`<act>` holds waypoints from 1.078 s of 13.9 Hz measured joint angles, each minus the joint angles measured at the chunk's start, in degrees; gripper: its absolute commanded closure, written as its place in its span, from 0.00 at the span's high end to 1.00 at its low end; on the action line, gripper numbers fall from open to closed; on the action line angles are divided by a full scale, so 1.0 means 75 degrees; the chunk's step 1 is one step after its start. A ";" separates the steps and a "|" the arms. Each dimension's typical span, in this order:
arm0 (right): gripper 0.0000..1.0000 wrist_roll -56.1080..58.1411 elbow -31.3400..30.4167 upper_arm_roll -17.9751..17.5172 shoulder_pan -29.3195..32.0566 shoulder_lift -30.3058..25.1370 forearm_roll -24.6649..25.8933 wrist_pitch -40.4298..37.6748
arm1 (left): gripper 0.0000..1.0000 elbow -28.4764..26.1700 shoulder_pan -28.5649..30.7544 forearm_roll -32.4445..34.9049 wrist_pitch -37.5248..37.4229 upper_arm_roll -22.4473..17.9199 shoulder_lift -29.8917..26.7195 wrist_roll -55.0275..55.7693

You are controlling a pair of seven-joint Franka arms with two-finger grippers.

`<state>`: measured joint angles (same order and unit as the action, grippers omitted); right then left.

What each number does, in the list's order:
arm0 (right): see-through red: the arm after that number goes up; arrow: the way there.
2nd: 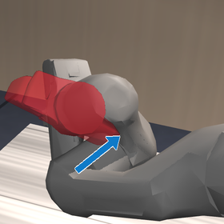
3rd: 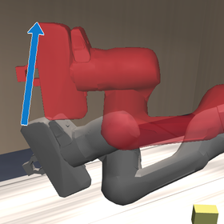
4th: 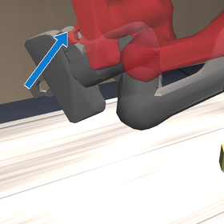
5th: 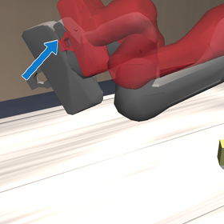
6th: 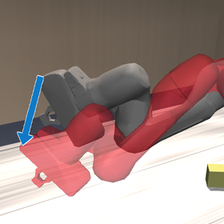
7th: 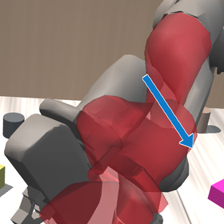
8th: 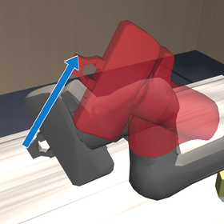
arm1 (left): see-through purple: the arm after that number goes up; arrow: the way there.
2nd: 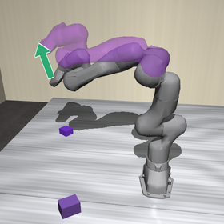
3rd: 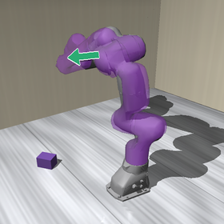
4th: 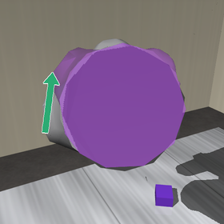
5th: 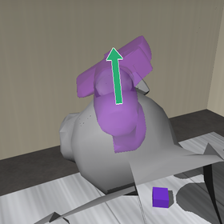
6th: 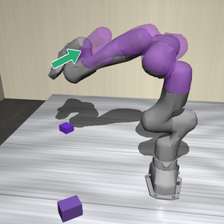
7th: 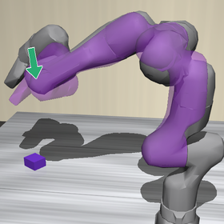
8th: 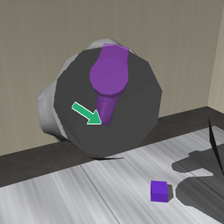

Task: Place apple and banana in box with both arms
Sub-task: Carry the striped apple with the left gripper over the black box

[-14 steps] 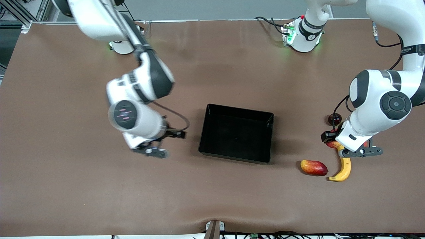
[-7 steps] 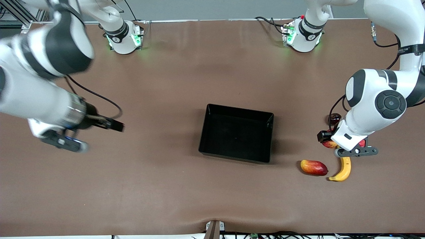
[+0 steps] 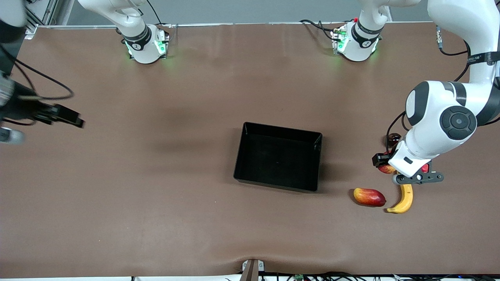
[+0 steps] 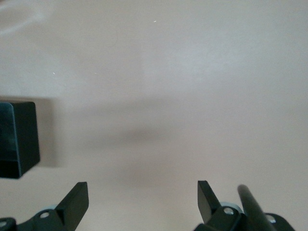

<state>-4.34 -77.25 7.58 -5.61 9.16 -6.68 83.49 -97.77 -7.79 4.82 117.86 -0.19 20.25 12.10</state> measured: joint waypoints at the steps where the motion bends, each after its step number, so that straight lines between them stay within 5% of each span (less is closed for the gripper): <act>1: 1.00 0.0343 -0.0014 0.0005 0.0209 -0.0128 0.0083 -0.0109 | 0.00 -0.0003 -0.0001 0.0000 -0.0004 0.0003 0.0000 0.0017; 11: 1.00 0.1446 -0.0528 -0.0073 0.0591 -0.1141 0.0657 -0.0729 | 0.00 0.0139 -0.0457 0.0000 -0.0004 0.0190 0.0000 0.0845; 15: 1.00 0.1538 -0.0664 -0.0102 0.0588 -0.1143 0.0663 -0.0601 | 0.00 0.0150 -0.1413 0.0000 -0.0019 0.0358 0.0094 0.1856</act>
<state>7.19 -82.23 6.82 -1.20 0.58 -1.71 78.98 -96.64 -18.38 4.81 117.71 2.50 20.96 26.02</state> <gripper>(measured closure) 0.000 0.269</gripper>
